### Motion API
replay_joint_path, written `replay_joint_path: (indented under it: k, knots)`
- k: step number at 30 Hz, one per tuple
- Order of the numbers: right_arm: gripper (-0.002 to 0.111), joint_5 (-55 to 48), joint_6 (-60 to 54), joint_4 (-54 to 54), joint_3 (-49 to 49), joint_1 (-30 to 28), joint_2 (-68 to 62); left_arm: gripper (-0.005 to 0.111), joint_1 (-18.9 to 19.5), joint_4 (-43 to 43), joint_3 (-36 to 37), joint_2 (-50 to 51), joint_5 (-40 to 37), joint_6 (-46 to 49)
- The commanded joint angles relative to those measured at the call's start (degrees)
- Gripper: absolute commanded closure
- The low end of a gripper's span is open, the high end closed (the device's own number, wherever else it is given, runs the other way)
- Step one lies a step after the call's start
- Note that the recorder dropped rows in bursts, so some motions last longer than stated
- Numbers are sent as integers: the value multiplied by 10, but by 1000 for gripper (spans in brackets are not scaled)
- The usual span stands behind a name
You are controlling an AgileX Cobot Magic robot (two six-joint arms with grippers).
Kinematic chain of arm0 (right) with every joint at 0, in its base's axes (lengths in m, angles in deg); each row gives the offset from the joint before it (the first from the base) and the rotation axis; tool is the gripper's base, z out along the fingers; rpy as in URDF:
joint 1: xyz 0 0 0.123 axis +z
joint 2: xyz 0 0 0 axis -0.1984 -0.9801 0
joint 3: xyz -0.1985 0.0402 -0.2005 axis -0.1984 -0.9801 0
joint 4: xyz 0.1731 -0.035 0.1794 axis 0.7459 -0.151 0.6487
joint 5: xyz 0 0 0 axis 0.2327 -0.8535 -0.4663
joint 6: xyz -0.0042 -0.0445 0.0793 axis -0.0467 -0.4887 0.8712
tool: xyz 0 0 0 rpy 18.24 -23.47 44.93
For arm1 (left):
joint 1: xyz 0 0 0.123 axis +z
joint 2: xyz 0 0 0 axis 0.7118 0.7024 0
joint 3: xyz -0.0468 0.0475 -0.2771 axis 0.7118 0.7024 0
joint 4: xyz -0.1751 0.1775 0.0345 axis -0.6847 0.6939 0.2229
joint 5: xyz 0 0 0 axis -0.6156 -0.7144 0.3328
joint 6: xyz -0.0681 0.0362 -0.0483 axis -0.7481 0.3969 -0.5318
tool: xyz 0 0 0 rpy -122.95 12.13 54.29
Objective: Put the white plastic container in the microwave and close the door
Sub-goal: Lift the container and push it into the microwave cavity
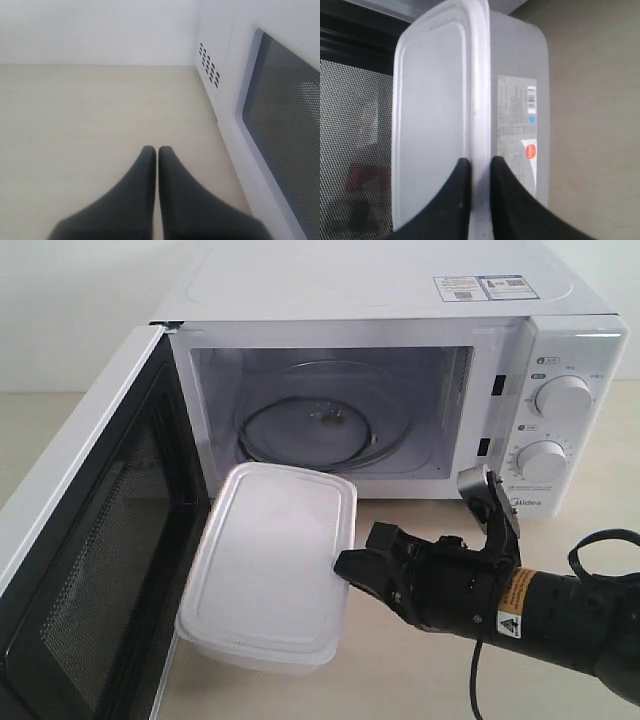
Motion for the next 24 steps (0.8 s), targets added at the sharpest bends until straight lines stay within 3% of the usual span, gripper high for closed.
replay_joint_path:
  k: [1,10,19,24]
  knots:
    - [108,24,-9,61,1,-1,1,102,1,1,2,-2,0,-5]
    - [108,30,-5,221,1,12,1,102,1,1,2,-2,0,-5]
    - [108,55,-57,516,37,154,1,102,1,1,2,-2,0,-4]
    - [108,14,-129,558,108,176,1,102,1,1,2,-2,0,-4]
